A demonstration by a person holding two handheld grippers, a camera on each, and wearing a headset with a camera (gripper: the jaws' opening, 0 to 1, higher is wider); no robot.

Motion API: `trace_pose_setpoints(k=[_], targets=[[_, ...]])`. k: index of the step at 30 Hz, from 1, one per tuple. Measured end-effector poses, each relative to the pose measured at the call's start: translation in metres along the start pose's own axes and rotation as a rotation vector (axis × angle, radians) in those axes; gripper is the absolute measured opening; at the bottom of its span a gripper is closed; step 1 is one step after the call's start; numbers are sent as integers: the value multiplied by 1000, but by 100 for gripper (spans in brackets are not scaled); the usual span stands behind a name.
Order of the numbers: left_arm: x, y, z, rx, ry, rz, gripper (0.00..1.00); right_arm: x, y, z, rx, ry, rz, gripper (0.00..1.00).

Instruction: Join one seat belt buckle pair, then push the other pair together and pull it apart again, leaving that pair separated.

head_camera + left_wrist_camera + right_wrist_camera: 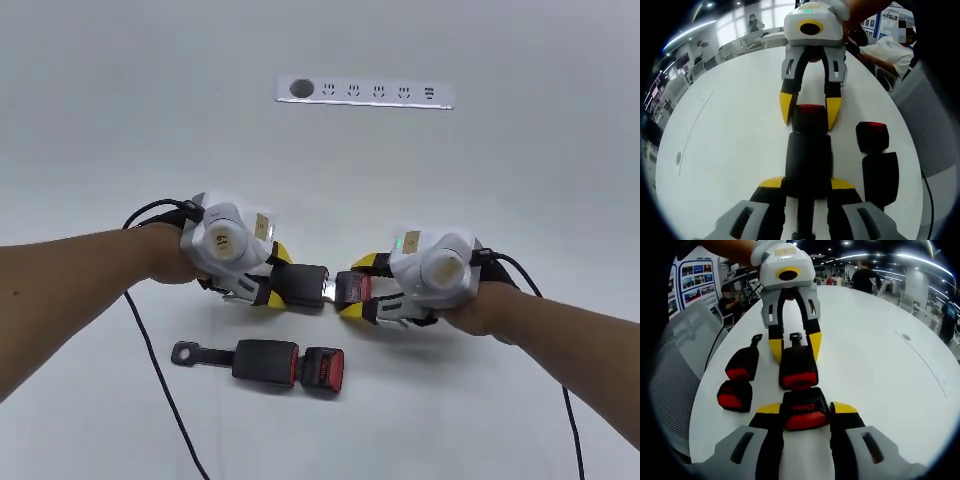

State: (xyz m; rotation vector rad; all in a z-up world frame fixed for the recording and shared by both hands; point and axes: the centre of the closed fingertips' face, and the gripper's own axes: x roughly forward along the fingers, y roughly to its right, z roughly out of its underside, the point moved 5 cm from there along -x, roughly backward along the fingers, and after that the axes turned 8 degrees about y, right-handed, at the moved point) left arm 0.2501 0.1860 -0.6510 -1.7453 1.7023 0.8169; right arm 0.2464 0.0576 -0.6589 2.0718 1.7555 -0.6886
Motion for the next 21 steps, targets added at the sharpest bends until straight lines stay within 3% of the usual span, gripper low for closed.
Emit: trace_pose_setpoints(k=[21], targets=[[0,1,-1,-24,-3,-13,33,-24,4,15,-15,-11,-8,35]])
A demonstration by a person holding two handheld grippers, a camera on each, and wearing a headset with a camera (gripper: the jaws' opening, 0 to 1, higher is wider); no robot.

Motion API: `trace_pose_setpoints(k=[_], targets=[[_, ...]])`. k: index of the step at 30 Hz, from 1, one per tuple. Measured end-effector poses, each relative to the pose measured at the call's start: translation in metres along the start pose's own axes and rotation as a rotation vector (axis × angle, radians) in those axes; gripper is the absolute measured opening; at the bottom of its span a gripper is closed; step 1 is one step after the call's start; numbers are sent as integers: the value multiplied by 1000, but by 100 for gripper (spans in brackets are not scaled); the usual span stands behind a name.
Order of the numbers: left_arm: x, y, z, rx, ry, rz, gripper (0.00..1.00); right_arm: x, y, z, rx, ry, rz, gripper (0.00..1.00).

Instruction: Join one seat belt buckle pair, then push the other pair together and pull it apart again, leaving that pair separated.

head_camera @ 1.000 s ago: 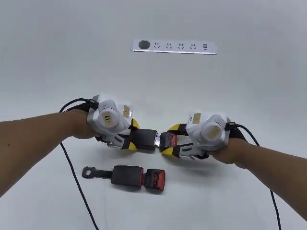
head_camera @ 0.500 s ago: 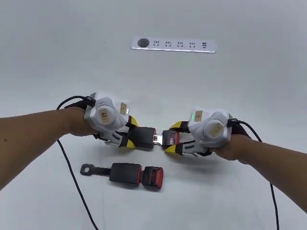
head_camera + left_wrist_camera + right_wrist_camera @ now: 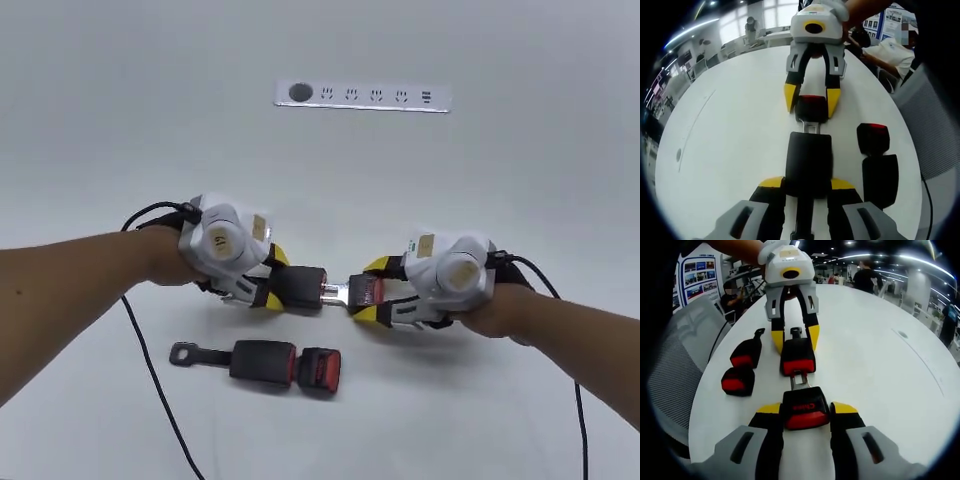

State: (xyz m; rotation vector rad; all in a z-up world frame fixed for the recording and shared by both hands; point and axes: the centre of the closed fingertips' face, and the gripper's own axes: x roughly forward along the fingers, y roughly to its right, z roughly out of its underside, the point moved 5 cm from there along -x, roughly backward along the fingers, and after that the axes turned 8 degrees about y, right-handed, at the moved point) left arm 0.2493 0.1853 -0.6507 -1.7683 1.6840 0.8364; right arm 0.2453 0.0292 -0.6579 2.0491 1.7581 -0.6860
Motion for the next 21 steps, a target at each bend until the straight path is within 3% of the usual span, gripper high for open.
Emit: trace_pose_setpoints(k=[15,21], targets=[[-1,1,-1,-8,-7,-4,33,-35,-1,19,26,5,25,35],[-1,1,0,-12,-11,-5,33,-54,6,29,34,5,48,35]])
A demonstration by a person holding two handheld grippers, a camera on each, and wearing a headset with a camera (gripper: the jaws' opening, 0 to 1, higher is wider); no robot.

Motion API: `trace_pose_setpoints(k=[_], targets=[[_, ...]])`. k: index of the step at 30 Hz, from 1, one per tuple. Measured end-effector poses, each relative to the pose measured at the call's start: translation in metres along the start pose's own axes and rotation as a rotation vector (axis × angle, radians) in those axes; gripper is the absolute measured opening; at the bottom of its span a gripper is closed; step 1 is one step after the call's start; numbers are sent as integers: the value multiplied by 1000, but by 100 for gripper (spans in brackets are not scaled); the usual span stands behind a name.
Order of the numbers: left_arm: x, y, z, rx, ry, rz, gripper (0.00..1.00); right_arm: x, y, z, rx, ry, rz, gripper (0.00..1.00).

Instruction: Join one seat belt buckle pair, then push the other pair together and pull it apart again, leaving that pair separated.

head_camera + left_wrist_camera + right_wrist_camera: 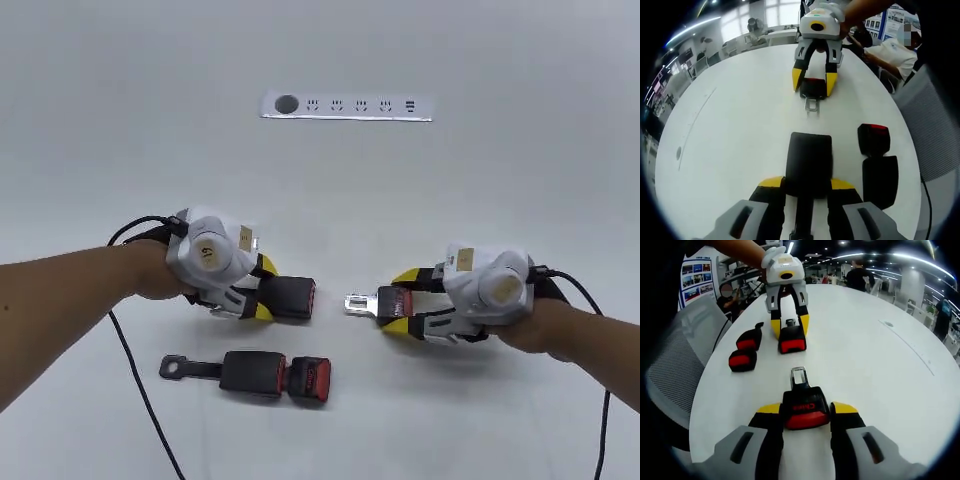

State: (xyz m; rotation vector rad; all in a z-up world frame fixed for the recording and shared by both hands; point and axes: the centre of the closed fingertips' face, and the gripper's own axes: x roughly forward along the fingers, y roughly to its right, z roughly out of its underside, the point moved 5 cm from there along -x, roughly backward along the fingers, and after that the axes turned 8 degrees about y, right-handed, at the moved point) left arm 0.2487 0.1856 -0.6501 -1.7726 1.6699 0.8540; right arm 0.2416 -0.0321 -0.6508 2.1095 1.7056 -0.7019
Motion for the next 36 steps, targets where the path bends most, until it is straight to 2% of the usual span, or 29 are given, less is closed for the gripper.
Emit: trace_pose_setpoints(k=[2,14,19,30,35,36], targets=[[0,1,0,-5,-3,-3,33,-1,5,5,2,8,-2,35],[1,1,-2,-6,-33,-4,33,-19,1,18,5,5,12,36],[1,0,-1,-7,-41,-2,33,-24,5,27,8,-3,29,36],[2,0,-2,-13,-60,-3,33,-33,1,32,18,-14,42,36],[3,2,-6,-3,-88,-8,34,-34,0,31,2,-39,44,36],[4,2,-7,-5,-92,-15,34,-35,-1,32,-25,-64,45,36]])
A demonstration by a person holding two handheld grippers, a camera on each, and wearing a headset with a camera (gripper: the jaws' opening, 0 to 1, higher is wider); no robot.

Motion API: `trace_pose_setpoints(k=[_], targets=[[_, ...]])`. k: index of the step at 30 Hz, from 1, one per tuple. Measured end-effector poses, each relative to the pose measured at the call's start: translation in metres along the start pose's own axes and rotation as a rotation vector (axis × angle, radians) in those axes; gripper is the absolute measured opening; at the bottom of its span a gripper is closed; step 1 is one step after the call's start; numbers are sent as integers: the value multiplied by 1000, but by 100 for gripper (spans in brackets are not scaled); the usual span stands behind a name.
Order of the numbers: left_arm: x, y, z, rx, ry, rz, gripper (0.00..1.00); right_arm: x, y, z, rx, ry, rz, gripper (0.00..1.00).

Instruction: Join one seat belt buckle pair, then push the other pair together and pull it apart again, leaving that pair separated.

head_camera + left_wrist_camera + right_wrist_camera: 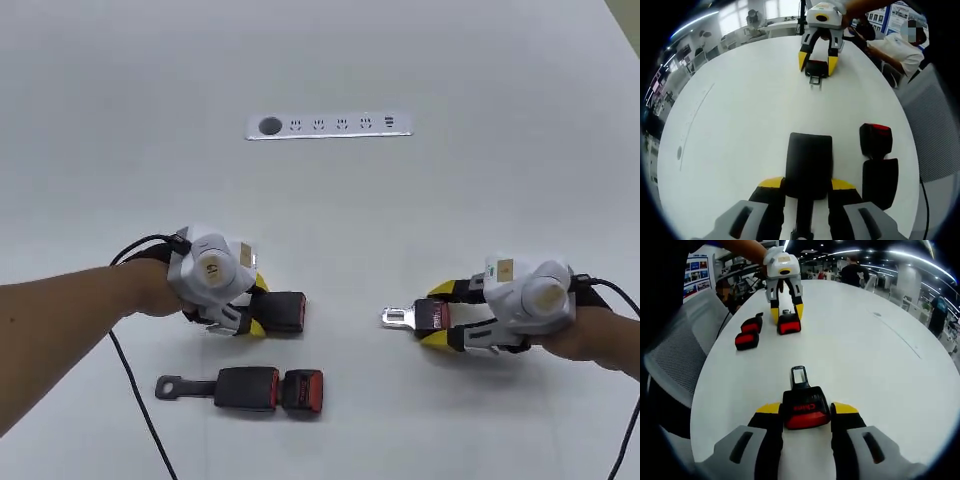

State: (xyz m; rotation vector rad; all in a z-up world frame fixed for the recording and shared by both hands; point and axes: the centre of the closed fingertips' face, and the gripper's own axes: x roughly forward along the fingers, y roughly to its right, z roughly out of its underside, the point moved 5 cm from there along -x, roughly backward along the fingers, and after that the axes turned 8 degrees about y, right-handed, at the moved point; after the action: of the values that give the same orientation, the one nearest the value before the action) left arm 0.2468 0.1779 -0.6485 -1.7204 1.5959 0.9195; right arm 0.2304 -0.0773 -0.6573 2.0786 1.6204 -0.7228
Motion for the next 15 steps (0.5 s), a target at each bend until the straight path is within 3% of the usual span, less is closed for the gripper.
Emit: trace_pose_setpoints(k=[1,3,5,8,10,12,15], targets=[[0,0,0,-22,-2,-6,38,0,0,0,-15,-13,2,37],[-1,1,-6,-101,49,-15,49,-1,-2,-3,20,-7,20,38],[-5,-6,-11,-152,86,-68,58,-6,-6,-13,57,27,31,42],[-11,-15,-11,-203,125,-110,64,-7,3,-14,76,41,120,47],[-17,-14,-14,-235,139,-131,68,-9,6,-15,104,62,161,49],[-20,-14,-15,-307,174,-141,75,-13,8,-22,159,108,204,52],[-26,-17,-10,-342,161,-202,80,-21,19,-26,158,124,325,55]])
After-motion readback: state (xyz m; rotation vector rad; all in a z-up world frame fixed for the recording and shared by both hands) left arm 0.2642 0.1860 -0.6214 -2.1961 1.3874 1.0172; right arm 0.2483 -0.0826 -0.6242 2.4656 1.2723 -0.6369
